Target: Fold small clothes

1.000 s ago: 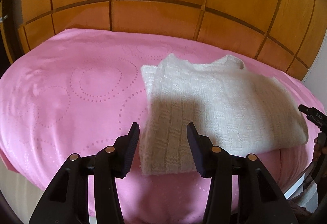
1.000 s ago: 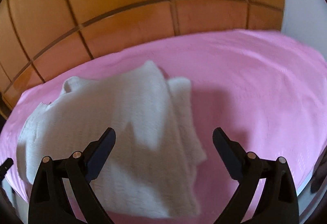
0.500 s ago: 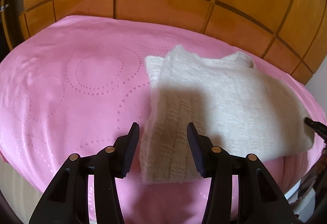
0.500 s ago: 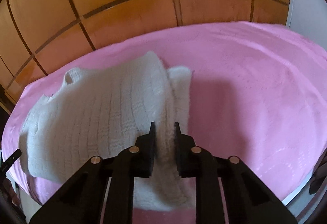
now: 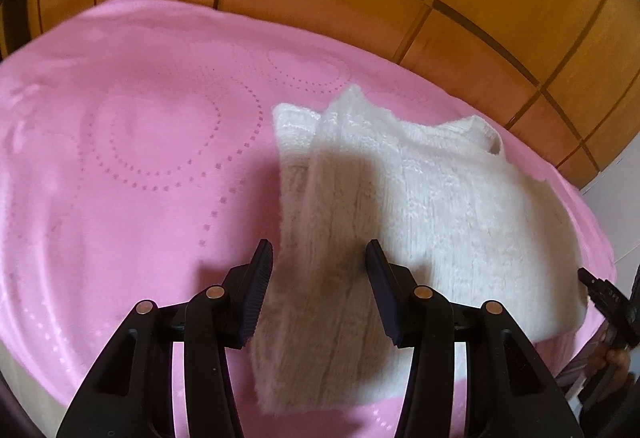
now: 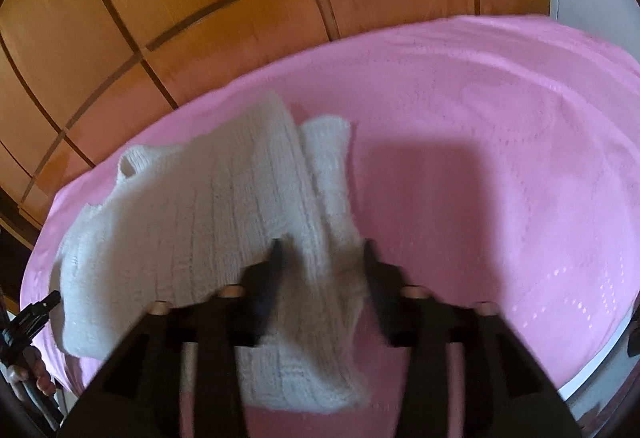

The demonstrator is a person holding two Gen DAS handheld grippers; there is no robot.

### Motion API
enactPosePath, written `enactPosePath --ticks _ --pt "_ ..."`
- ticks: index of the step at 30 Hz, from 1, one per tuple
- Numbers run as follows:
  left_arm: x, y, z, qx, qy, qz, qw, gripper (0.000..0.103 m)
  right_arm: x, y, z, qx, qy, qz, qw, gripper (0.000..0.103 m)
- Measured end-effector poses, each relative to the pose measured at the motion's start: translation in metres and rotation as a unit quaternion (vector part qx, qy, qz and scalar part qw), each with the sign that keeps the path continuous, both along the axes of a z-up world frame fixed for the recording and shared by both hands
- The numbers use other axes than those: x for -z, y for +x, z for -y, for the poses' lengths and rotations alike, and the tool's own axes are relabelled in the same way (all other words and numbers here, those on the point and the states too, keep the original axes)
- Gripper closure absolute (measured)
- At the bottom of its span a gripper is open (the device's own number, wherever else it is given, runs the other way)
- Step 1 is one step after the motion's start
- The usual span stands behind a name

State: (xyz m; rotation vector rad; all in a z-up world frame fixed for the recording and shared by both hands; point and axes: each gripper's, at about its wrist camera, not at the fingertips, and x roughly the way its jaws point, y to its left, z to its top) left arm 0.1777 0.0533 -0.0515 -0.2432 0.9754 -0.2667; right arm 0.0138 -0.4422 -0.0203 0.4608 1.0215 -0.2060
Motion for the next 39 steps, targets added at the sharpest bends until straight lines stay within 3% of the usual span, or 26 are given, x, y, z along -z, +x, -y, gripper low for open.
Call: enactPosePath --ticks 6,8,9,10,11,12,15,19,22,24,26,27,28,30,32,34,39 --pt "0.001 0.017 0.008 0.009 -0.021 0.001 0.9997 0.056 0.0 0.024 0.0 -0.01 -0.008 0.009 1.0 0.055" --pt "0.002 0.022 0.01 0.011 -0.027 0.002 0.9996 0.071 0.007 0.035 -0.004 -0.022 -0.003 0.0 1.0 0.067" --pt "0.003 0.026 0.012 0.014 -0.023 0.0 0.9996 0.078 0.01 0.041 -0.009 -0.034 -0.01 -0.009 0.999 0.085" --pt "0.002 0.027 0.012 0.014 -0.018 0.002 0.9997 0.094 0.01 0.044 -0.012 -0.041 -0.02 -0.015 0.999 0.088" --pt "-0.001 0.028 0.011 0.015 -0.018 0.01 0.9997 0.097 0.007 0.046 -0.015 -0.046 -0.033 -0.015 0.998 0.091" --pt "-0.007 0.027 0.009 0.013 -0.02 0.023 0.9994 0.097 0.0 0.046 -0.016 -0.049 -0.041 -0.005 0.998 0.097" --pt "-0.012 0.03 0.01 0.011 -0.001 0.031 0.9994 0.098 -0.011 0.045 -0.009 -0.038 -0.046 0.007 0.998 0.097" --pt "0.01 0.037 0.023 0.007 0.059 0.017 0.9981 0.097 0.021 0.051 -0.009 -0.037 -0.053 -0.041 0.997 0.097" --pt "0.014 0.041 0.021 -0.016 0.047 0.005 0.9988 0.095 0.035 0.05 -0.012 -0.027 -0.057 -0.043 0.997 0.096" --pt "0.006 0.035 0.024 -0.026 0.06 0.013 0.9978 0.088 0.033 0.049 -0.011 -0.019 -0.05 -0.041 0.998 0.094" --pt "-0.006 0.023 0.034 -0.024 0.097 0.042 0.9941 0.056 0.028 0.046 -0.01 -0.016 -0.042 -0.032 0.998 0.086" --pt "-0.014 0.015 0.038 -0.018 0.105 0.061 0.9924 0.048 0.025 0.043 -0.008 -0.014 -0.034 -0.024 0.999 0.074" --pt "-0.02 0.008 0.041 -0.013 0.103 0.076 0.9916 0.044 0.021 0.039 -0.006 -0.012 -0.023 -0.015 1.0 0.051" --pt "-0.028 -0.002 0.046 -0.006 0.104 0.091 0.9904 0.044 0.015 0.034 -0.005 -0.004 -0.021 -0.004 1.0 0.033" --pt "-0.032 -0.009 0.051 0.002 0.106 0.099 0.9895 0.044 0.012 0.03 -0.004 -0.004 -0.009 0.005 1.0 0.032" --pt "-0.034 -0.017 0.056 0.009 0.101 0.105 0.9892 0.044 0.014 0.026 -0.001 -0.004 0.012 0.005 1.0 0.022" --pt "-0.036 -0.031 0.067 0.026 0.098 0.114 0.9883 0.044 0.027 0.021 0.0 -0.009 0.053 -0.003 0.999 0.019"
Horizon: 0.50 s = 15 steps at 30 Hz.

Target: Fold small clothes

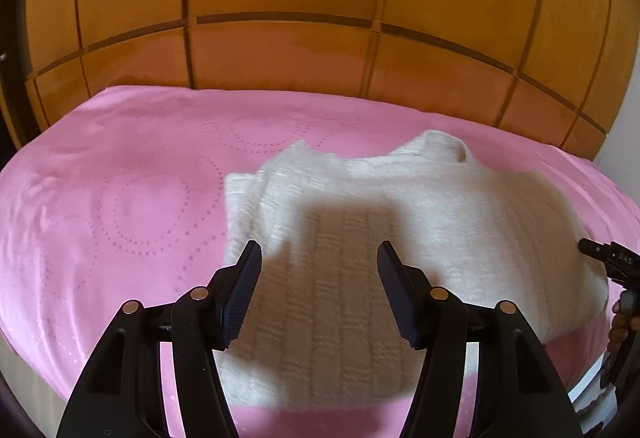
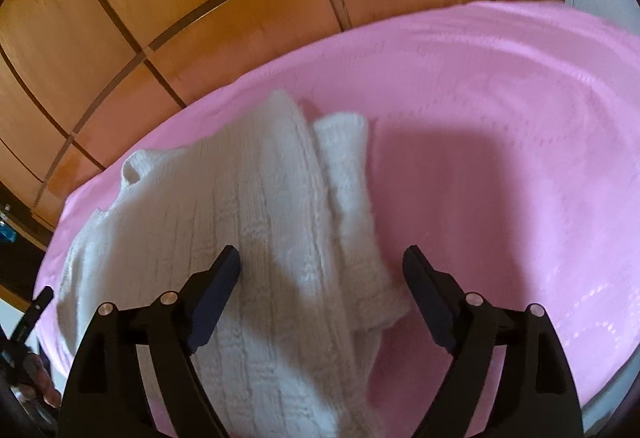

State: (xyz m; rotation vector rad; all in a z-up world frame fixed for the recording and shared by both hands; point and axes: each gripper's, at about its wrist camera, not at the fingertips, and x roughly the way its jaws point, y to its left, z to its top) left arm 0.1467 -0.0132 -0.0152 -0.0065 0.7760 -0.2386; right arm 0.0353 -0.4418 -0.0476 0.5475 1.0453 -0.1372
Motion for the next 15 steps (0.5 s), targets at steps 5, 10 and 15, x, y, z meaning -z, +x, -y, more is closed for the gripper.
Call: enactPosePath --ticks 5,10,15 --pt "0.006 -0.004 0.011 0.021 0.0 -0.01 0.9997 0.044 0.002 -0.002 0.0 -0.002 0.048 0.011 0.999 0.019" --pt "0.013 -0.004 0.018 0.03 0.001 -0.022 0.9993 0.044 0.002 -0.002 -0.016 -0.034 0.061 0.014 0.997 0.019" --pt "0.021 -0.005 0.024 0.04 0.001 -0.035 0.9986 0.044 0.005 -0.002 -0.02 -0.038 0.059 0.013 0.997 0.023"
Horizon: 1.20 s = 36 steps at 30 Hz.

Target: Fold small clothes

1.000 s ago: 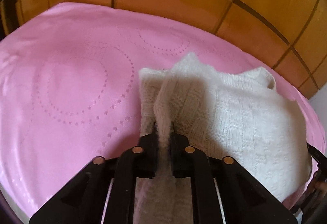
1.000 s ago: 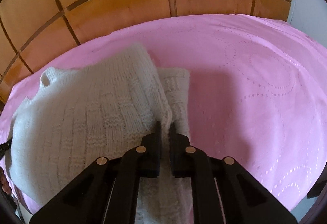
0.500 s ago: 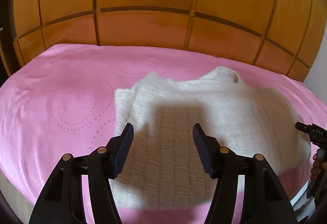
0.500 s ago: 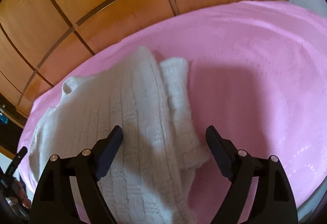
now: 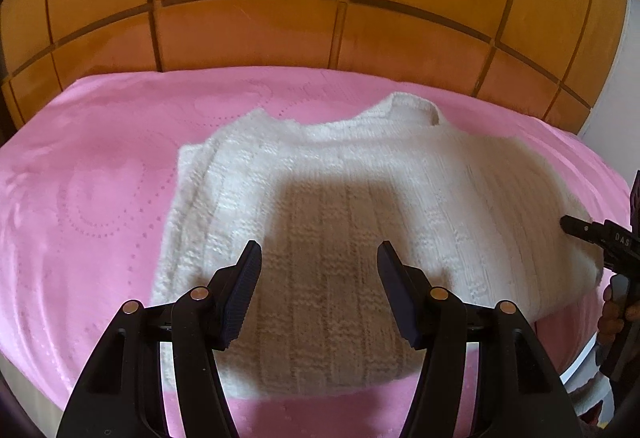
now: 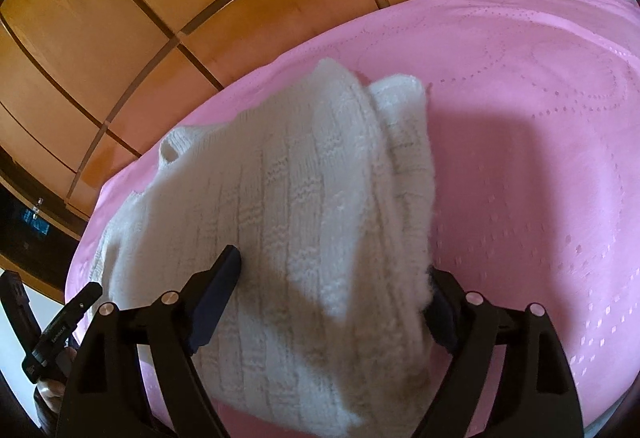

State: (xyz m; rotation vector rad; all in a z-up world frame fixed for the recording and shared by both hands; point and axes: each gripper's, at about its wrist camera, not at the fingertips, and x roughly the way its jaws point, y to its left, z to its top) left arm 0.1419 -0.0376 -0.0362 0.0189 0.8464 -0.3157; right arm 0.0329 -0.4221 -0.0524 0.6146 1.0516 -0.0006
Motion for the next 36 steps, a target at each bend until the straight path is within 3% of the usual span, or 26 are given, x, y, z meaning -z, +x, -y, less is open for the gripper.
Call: enactPosePath --ticks 3,10,16,23,30,36 --pt "0.005 0.001 0.003 0.004 0.004 -0.005 1.0 0.044 0.002 0.003 0.001 -0.005 -0.004 -0.001 1.0 0.031" --pt "0.017 0.005 0.005 0.007 -0.001 -0.021 0.9997 0.043 -0.003 0.008 -0.006 -0.029 -0.006 -0.011 0.999 0.065" --pt "0.023 0.009 -0.002 0.012 -0.024 -0.035 0.999 0.043 -0.023 0.016 -0.014 -0.04 -0.014 -0.023 0.999 0.071" --pt "0.028 0.011 -0.011 0.017 -0.061 -0.042 0.9971 0.043 -0.07 0.027 -0.038 -0.072 -0.018 0.013 0.997 0.073" --pt "0.018 0.011 -0.042 0.015 -0.149 -0.058 0.987 0.043 -0.113 0.058 -0.106 -0.139 0.005 0.062 0.988 0.079" --pt "0.005 0.0 -0.091 -0.023 -0.196 -0.043 0.9793 0.043 -0.126 0.088 -0.192 -0.218 0.001 0.087 0.972 0.086"
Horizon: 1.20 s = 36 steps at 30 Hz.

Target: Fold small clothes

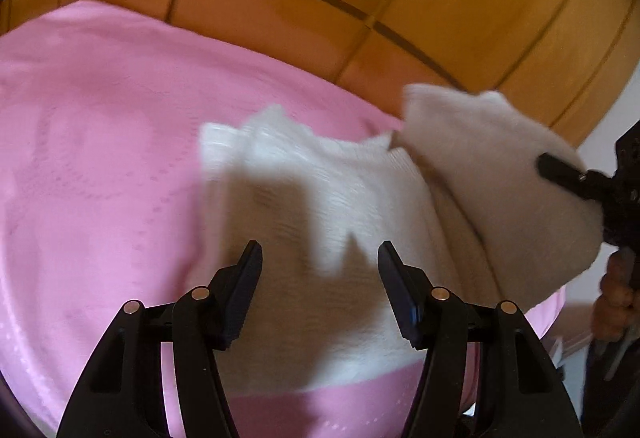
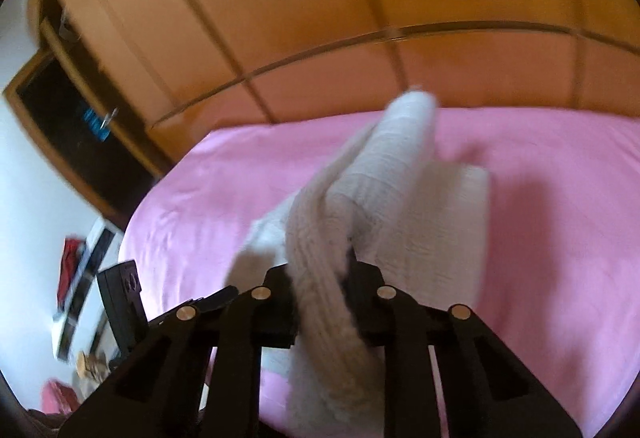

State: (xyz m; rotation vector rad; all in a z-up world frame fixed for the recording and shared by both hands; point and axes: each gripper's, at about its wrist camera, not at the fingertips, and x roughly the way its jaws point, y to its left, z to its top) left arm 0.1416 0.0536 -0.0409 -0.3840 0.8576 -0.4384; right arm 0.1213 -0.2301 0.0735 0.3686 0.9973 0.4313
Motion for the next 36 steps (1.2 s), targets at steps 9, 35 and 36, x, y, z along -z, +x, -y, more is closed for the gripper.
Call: enactPosePath --ticks 9,35,36 --pt "0.004 -0.015 -0.055 -0.037 -0.086 -0.03 0.9952 0.043 0.051 0.003 -0.115 -0.102 -0.034 -0.023 0.994 0.087" --pt "0.012 0.049 0.013 0.05 -0.185 -0.139 0.9716 0.051 0.069 -0.076 0.023 0.029 -0.051 0.004 0.998 0.028" --pt "0.01 0.048 0.017 0.055 -0.167 -0.131 0.9757 0.061 0.07 -0.073 0.014 0.018 -0.057 0.008 0.998 0.028"
